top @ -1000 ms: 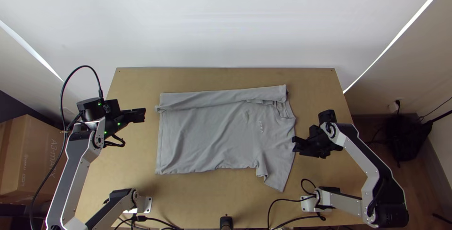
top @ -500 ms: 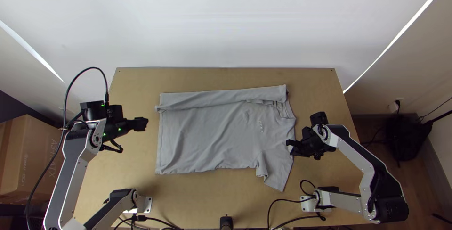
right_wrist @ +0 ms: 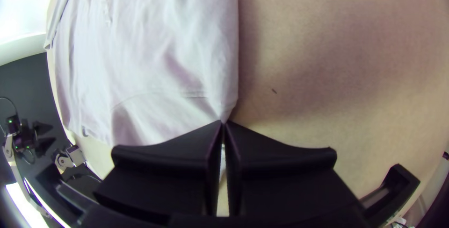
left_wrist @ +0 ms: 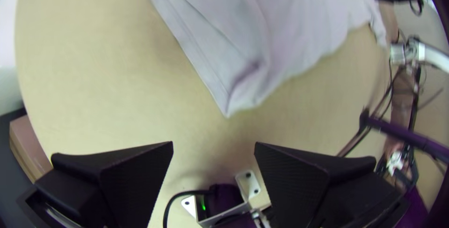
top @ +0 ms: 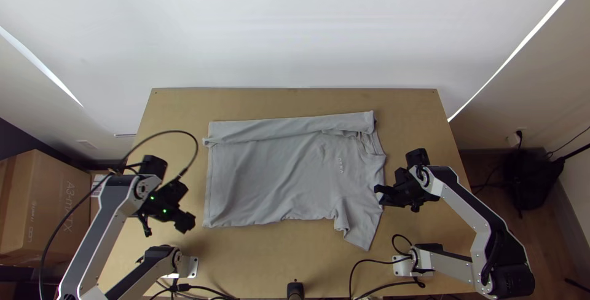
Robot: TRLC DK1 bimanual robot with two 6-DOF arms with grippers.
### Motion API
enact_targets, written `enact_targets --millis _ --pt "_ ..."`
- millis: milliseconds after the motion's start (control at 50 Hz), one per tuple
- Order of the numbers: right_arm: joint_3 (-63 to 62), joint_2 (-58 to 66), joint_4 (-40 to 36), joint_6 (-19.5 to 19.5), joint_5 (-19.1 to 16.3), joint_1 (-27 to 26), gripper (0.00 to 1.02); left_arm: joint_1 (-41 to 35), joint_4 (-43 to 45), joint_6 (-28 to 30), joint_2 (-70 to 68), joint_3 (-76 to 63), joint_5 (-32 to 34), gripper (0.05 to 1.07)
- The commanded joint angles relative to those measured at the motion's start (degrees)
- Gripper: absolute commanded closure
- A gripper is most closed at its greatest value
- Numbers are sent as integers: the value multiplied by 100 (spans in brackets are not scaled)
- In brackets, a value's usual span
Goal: Fold the t-shirt
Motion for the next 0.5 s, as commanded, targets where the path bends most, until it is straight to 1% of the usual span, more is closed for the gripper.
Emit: enact_targets --millis 0,40,180,260,300,440,480 --pt "-185 -117 -88 -74 -20 84 100 -434 -116 297 8 -429 -165 23" --pt "-185 -117 -88 -65 -20 84 100 -574 -107 288 60 -508 -165 23" --pt "-185 -117 -88 -74 -20 93 100 -1023 473 94 421 -737 -156 23" --pt "-185 -117 -79 -92 -12 93 100 -1128 737 24 719 -745 -138 23" --pt "-185 -117 -79 -100 -12 84 100 -1146 1001 -20 834 -745 -130 23" --pt "-185 -91 -62 -109 -20 84 100 -1216 1361 -37 1291 -684 -51 23" --pt "-194 -91 -53 -109 -12 84 100 -1225 1449 -37 1405 -675 -15 28"
